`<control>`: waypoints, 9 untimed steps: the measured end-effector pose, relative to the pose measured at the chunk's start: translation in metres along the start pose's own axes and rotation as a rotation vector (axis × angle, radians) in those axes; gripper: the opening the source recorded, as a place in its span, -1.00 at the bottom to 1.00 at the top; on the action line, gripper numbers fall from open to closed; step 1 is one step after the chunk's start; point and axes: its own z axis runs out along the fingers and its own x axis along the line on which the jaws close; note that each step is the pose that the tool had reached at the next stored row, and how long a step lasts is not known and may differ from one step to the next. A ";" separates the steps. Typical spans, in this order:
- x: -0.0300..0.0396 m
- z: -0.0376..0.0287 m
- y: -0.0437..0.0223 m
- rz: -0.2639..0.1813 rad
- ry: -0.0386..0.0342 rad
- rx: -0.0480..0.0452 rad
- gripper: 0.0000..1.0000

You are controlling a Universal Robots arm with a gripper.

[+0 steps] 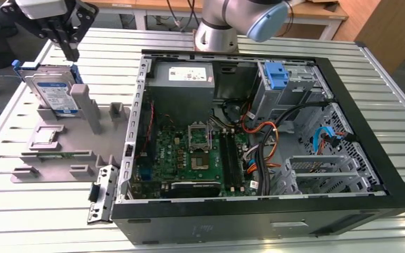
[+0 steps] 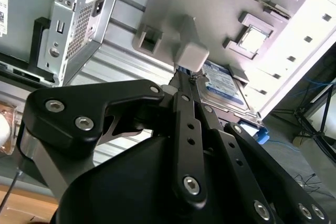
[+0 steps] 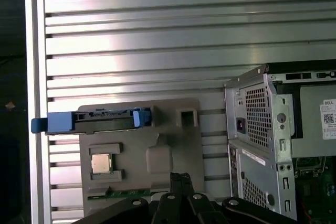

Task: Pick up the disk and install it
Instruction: 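Reach for the disk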

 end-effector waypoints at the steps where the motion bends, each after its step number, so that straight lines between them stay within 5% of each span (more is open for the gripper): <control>1: 0.0024 0.0000 -0.0002 0.000 -0.0001 0.0000 -0.80; 9: 0.0217 0.0009 -0.0016 0.000 -0.0001 0.0000 -0.80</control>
